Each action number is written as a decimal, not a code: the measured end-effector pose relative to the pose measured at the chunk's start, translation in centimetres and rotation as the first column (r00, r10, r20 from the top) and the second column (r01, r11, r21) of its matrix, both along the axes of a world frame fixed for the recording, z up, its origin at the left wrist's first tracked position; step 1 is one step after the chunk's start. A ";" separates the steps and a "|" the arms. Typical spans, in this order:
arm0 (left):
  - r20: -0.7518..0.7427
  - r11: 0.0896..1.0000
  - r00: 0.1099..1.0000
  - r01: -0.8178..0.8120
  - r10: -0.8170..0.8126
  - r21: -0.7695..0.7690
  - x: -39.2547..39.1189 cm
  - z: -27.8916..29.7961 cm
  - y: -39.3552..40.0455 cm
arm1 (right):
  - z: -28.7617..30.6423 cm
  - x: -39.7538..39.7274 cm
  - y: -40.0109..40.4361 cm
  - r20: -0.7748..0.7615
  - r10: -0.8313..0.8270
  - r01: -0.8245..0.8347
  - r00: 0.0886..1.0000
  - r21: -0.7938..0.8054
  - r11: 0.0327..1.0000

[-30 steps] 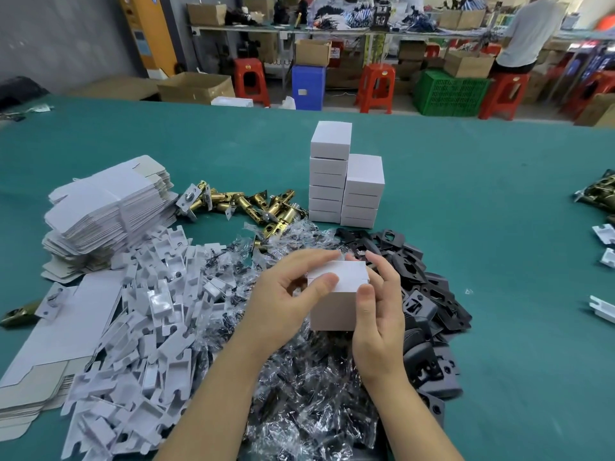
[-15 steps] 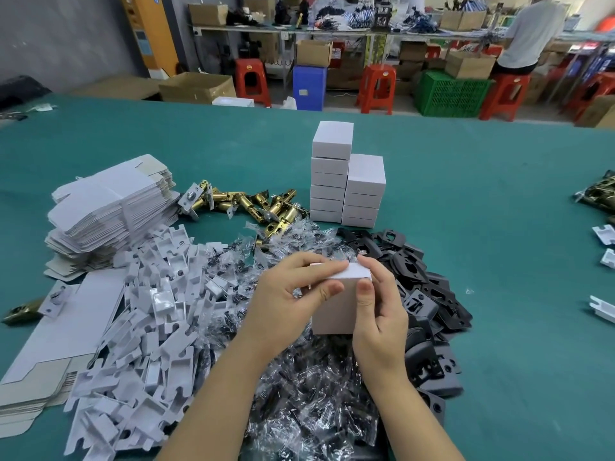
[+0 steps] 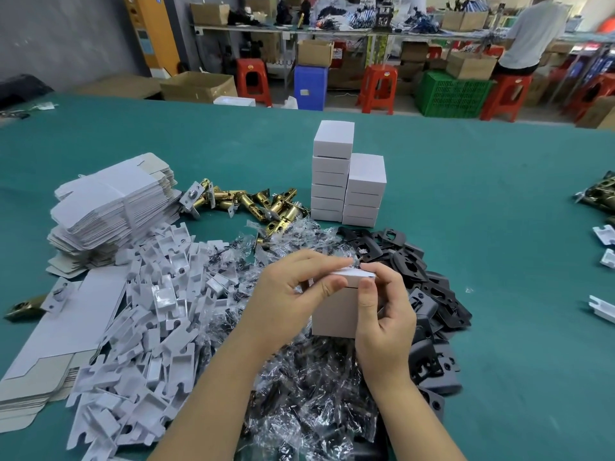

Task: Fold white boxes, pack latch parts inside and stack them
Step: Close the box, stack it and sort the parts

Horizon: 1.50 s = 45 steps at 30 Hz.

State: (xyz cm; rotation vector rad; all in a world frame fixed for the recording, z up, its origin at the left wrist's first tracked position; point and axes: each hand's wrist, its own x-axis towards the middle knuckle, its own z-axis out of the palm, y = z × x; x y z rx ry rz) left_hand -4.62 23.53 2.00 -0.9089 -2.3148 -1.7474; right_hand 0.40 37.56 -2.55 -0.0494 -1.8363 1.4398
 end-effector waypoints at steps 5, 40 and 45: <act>0.020 1.000 1.000 0.023 -0.023 -0.014 0.0 0.3 -0.2 | 0.2 0.0 0.0 -0.033 -0.001 0.002 0.999 0.042 0.999; 0.140 0.941 0.990 0.057 -0.010 -0.335 -0.6 -1.4 -1.7 | -0.9 -0.4 0.6 -0.025 -0.030 0.034 0.999 0.176 0.984; 0.280 0.947 0.960 0.093 -0.004 -0.308 -0.8 -1.3 -1.8 | 0.5 0.2 0.4 0.040 -0.006 0.000 0.999 0.150 0.989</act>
